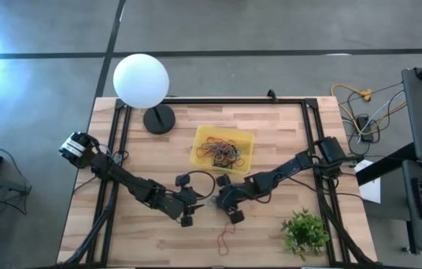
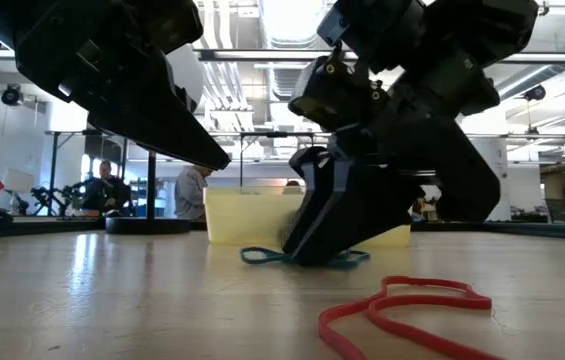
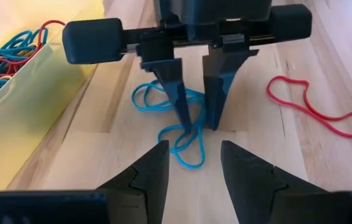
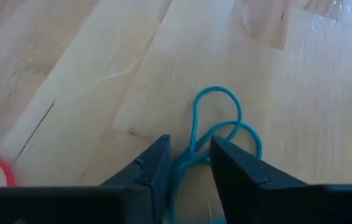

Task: Pick and place rubber bands into bin
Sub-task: Put the blue rubber band into the yellow bin

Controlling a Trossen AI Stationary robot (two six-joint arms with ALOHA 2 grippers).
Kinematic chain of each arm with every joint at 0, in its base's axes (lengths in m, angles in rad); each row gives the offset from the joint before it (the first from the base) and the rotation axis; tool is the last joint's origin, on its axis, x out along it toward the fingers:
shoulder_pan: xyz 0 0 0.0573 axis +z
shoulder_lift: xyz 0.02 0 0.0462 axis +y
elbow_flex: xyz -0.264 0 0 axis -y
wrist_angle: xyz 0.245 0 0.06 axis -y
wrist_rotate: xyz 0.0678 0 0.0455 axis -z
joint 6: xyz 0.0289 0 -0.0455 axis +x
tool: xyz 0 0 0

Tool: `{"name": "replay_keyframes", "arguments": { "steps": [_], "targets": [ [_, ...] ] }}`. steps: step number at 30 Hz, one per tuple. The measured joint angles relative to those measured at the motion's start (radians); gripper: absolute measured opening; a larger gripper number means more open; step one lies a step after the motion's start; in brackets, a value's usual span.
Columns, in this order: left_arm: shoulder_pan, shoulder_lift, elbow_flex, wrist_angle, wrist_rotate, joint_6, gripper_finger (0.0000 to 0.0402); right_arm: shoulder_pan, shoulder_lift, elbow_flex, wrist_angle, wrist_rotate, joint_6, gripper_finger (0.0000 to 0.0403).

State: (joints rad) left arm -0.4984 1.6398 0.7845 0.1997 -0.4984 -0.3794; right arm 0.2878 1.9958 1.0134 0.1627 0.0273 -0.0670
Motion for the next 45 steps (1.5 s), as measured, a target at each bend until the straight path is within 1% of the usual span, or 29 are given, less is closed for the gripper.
{"name": "replay_keyframes", "arguments": {
  "steps": [6, 10, 18, 25, 29, 34, 37, 40, 41, 45],
  "targets": [
    [0.000, 0.000, 0.000, -0.005, 0.000, 0.001, 0.0130, -0.001, -0.028, -0.003, -0.032, 0.002, -0.052, 0.0023],
    [0.000, 0.000, -0.001, -0.009, 0.000, 0.000, 0.0130, 0.000, -0.035, -0.002, -0.033, 0.002, -0.065, 0.0010],
    [0.000, 0.000, -0.002, -0.009, 0.000, 0.001, 0.0130, 0.000, -0.066, -0.002, -0.041, 0.025, -0.068, 0.0009],
    [0.000, 0.000, -0.002, -0.009, 0.000, 0.001, 0.0130, 0.000, -0.159, -0.002, -0.079, 0.033, -0.098, 0.0009],
    [0.000, 0.000, -0.002, -0.008, 0.001, 0.001, 0.0130, 0.000, -0.223, 0.000, -0.113, 0.078, -0.120, 0.0009],
    [0.000, 0.000, -0.003, -0.008, 0.001, 0.002, 0.0130, 0.000, -0.286, 0.000, -0.132, 0.081, -0.119, 0.0009],
    [0.000, 0.000, -0.003, -0.008, 0.001, 0.002, 0.0130, 0.002, -0.297, 0.001, -0.129, 0.070, -0.076, 0.0009],
    [0.000, 0.000, -0.003, -0.008, 0.001, 0.002, 0.0130, 0.002, -0.281, 0.001, -0.136, -0.011, -0.041, 0.0010],
    [0.000, 0.000, -0.003, -0.008, 0.001, 0.002, 0.0130, 0.002, -0.273, -0.002, -0.141, -0.026, -0.038, 0.0012],
    [0.000, 0.000, -0.003, -0.009, 0.001, 0.002, 0.0130, 0.002, -0.228, -0.003, -0.154, -0.028, -0.004, 0.0037]
  ]
}}
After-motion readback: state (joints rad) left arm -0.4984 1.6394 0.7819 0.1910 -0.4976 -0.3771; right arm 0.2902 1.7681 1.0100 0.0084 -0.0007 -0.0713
